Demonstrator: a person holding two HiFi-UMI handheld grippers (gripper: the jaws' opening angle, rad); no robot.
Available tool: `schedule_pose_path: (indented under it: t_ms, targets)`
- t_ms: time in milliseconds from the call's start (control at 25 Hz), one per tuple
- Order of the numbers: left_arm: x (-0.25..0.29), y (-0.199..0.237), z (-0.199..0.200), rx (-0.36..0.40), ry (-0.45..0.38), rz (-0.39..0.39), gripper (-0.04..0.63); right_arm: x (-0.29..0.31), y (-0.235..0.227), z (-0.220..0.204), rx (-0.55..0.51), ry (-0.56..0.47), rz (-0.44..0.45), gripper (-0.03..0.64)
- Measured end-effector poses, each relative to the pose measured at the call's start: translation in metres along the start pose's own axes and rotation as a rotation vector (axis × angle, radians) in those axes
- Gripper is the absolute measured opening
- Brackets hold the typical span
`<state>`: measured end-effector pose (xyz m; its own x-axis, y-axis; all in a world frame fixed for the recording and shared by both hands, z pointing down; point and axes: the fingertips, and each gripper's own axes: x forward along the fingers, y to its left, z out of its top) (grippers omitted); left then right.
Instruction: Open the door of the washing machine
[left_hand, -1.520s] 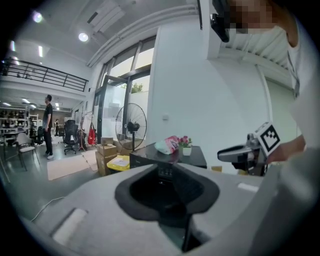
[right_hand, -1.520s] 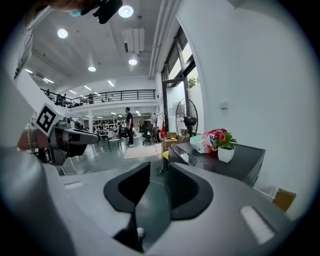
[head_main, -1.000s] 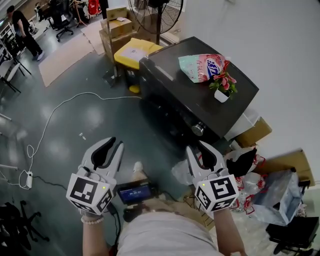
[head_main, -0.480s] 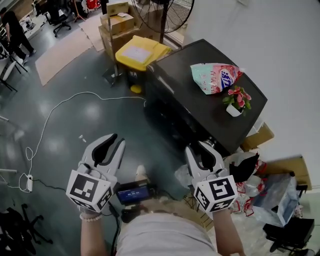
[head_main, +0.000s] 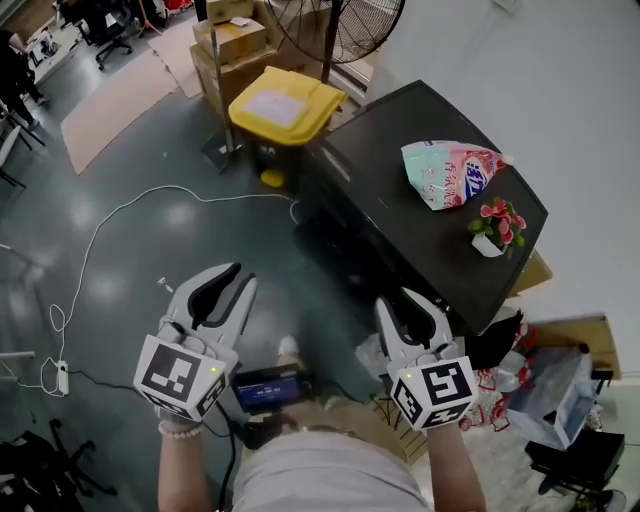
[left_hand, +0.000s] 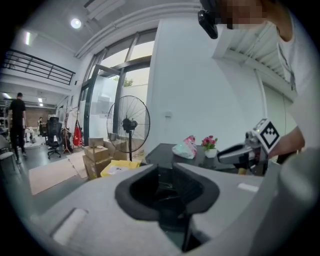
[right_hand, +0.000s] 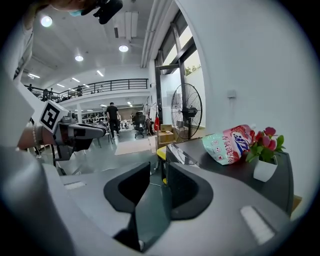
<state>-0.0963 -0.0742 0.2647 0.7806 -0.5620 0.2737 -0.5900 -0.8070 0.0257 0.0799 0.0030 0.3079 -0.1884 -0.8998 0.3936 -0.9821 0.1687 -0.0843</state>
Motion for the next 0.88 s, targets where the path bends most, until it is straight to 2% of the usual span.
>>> schedule_pose_path:
  t_ms: [440,600,720,880]
  targets:
    - [0.049,0.047,-0.011,0.031,0.045,-0.102,0.089,0.057,-0.004,0.001,0.014,0.039,-0.04,0.101]
    - [0.066,0.057,-0.024,0.012,0.081,-0.141,0.094,0.071,-0.007,-0.002,0.014,0.05,-0.054,0.101]
    - [0.079,0.062,-0.032,0.047,0.079,-0.177,0.097,0.077,-0.011,-0.005,0.02,0.062,-0.073,0.101]
    - [0.095,0.065,-0.049,0.057,0.113,-0.22,0.108,0.084,-0.017,-0.013,0.033,0.076,-0.09,0.101]
